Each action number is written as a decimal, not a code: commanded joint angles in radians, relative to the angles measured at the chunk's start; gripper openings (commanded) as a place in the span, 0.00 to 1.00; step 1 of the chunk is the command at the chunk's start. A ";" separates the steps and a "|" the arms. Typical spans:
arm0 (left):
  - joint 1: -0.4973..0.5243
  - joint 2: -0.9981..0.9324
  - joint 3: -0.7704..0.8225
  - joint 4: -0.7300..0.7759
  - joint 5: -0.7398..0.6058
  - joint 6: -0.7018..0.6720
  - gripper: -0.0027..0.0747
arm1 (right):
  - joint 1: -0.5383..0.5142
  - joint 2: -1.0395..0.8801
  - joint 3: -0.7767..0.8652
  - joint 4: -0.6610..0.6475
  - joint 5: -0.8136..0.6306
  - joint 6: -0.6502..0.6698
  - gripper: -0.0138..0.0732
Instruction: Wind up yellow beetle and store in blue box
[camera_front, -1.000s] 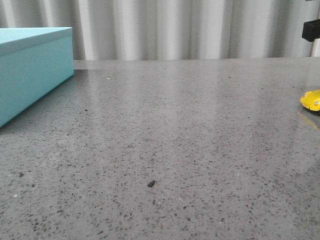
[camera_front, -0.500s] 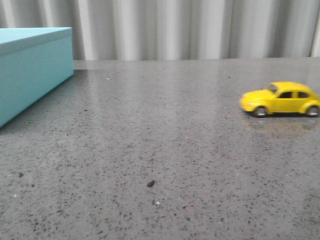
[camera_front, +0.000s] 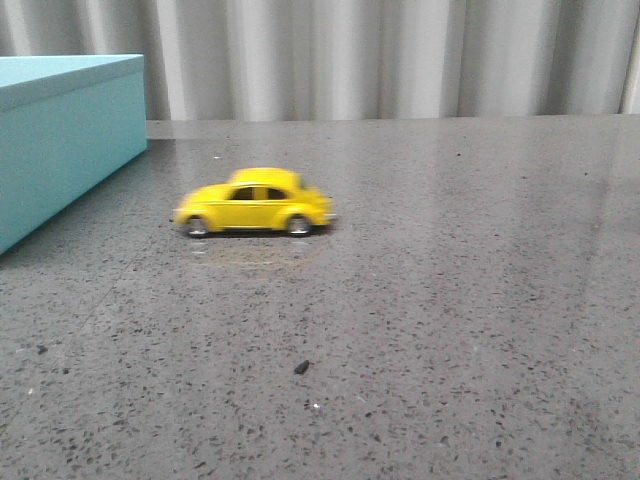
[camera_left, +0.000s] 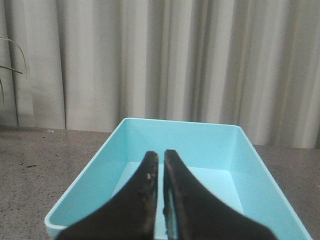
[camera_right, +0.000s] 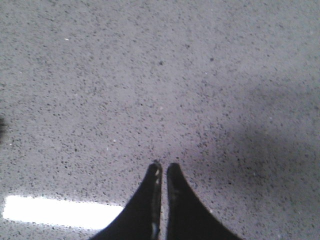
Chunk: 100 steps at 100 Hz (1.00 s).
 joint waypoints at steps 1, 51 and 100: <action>0.000 0.017 -0.041 -0.006 -0.081 -0.007 0.01 | 0.014 -0.031 -0.025 0.001 -0.065 0.002 0.09; -0.037 0.235 -0.300 -0.006 0.142 0.093 0.01 | 0.065 -0.046 -0.025 0.001 -0.068 -0.014 0.09; -0.336 0.670 -0.714 -0.001 0.328 0.318 0.67 | 0.065 -0.167 -0.025 0.001 -0.037 -0.040 0.09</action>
